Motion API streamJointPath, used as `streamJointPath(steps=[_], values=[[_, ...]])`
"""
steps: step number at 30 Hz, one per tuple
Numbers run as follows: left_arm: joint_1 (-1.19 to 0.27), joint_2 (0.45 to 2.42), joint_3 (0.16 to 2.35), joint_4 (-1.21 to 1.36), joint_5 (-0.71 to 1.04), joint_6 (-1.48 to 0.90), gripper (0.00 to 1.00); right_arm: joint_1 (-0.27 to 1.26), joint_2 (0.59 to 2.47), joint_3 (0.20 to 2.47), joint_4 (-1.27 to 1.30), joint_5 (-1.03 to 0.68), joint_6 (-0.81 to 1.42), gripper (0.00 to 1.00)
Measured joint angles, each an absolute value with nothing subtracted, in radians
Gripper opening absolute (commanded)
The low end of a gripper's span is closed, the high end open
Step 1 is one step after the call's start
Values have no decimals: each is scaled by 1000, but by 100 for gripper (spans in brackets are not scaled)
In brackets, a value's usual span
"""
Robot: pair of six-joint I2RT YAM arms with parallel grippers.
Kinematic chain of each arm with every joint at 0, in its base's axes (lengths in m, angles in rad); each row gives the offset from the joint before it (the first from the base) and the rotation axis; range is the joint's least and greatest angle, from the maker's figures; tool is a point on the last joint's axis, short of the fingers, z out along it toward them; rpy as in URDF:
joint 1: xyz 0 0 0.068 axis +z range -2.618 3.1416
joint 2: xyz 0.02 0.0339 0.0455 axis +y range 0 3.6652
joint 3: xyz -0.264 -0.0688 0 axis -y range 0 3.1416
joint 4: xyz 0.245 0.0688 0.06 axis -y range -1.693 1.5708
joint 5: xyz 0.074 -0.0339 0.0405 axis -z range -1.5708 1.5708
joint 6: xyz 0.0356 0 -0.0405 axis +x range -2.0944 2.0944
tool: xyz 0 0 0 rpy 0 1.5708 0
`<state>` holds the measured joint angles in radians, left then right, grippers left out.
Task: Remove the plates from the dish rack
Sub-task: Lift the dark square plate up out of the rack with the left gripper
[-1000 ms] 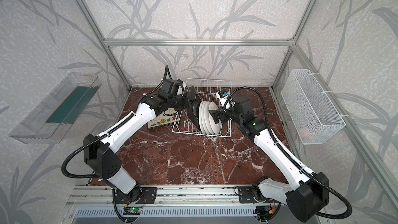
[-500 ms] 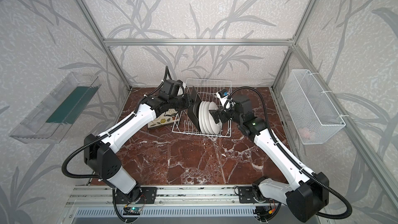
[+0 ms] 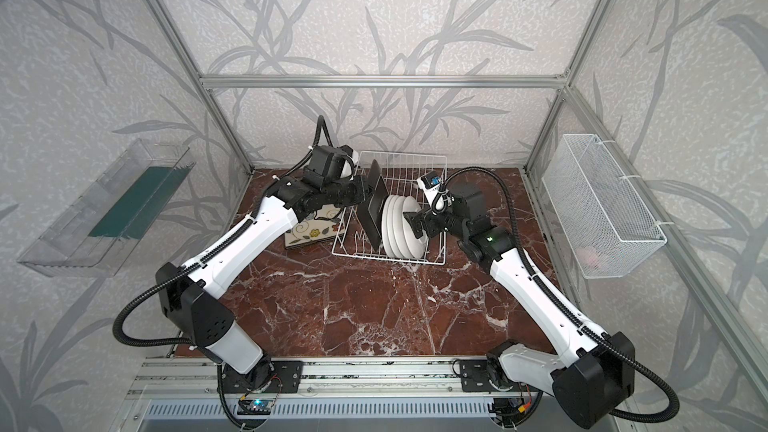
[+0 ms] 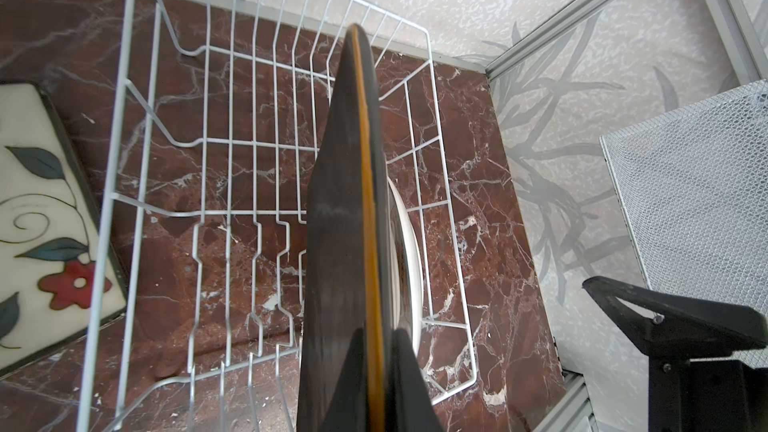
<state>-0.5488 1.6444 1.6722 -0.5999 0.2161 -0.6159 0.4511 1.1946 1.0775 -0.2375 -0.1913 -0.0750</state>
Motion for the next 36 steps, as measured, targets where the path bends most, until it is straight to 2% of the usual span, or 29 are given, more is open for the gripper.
streamJointPath(steps=[22, 29, 36], values=[[-538, 1641, 1784, -649, 149, -477, 0, 427, 1203, 1081, -238, -218, -21, 99], [-537, 1639, 1793, -642, 114, -349, 0, 349, 1232, 1133, -261, -275, 111, 99], [-542, 1622, 1789, -610, 59, -165, 0, 204, 1276, 1158, -250, -431, 353, 99]])
